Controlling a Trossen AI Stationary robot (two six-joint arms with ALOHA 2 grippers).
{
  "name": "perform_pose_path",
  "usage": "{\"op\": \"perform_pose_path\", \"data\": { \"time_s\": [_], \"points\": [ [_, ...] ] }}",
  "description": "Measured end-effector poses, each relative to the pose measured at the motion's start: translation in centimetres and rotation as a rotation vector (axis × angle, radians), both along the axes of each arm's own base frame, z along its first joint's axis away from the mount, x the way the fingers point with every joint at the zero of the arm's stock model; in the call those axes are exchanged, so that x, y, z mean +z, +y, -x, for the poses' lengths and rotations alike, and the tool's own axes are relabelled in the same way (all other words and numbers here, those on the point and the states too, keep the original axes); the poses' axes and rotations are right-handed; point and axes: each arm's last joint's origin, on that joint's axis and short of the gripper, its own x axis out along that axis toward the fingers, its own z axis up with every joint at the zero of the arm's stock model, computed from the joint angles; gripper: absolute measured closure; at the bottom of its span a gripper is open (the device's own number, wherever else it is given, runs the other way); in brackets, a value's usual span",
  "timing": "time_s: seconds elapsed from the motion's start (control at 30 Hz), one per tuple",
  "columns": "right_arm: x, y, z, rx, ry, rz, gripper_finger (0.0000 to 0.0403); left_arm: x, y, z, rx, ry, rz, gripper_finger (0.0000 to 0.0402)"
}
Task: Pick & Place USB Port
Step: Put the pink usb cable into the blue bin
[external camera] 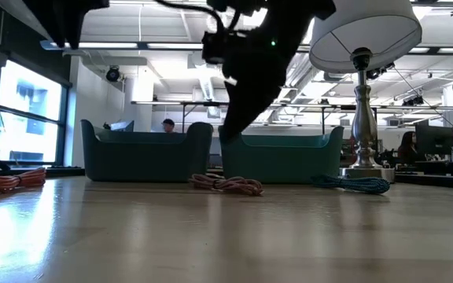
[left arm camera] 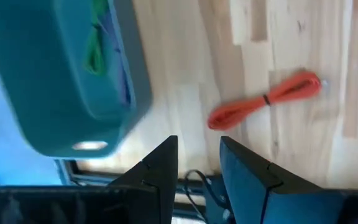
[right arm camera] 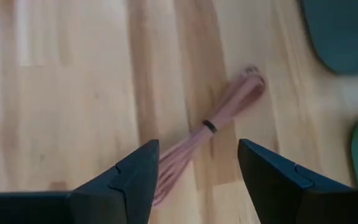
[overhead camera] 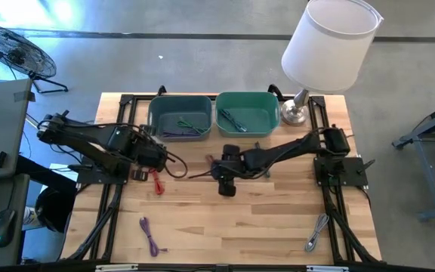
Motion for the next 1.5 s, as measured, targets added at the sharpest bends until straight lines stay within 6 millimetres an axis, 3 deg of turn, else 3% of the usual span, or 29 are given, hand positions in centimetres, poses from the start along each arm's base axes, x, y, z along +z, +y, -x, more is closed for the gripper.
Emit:
{"op": "perform_pose_path", "data": {
  "time_s": [0.2, 0.5, 0.83, 1.23, 1.37, 1.5],
  "points": [
    [-0.3, -0.8, 0.3, -0.086, 0.031, -0.025, 0.0192, -2.3, 0.1, 0.7, 0.020, 0.077, 0.010, 0.0286],
    [-0.5, -0.5, 0.6, -0.112, 0.061, -0.138, 0.0192, -5.1, 0.2, 1.1, 0.021, 0.150, -0.019, 0.0286],
    [-3.7, -0.4, -0.5, -0.108, 0.101, -0.141, 0.0192, -5.6, 0.2, 0.8, 0.021, 0.125, -0.020, 0.0286],
    [-5.8, -0.4, -1.3, -0.090, 0.117, -0.185, 0.0197, -5.6, 0.1, 0.3, 0.022, 0.068, -0.035, 0.0286],
    [-6.4, -0.6, -1.3, -0.080, 0.140, -0.220, 0.0245, -5.6, 0.1, 0.0, 0.022, 0.039, -0.036, 0.0286],
    [-6.6, -0.6, -1.3, -0.046, 0.155, -0.195, 0.0359, -5.6, 0.1, 0.0, 0.022, 0.031, -0.034, 0.0286]
  ]
}}
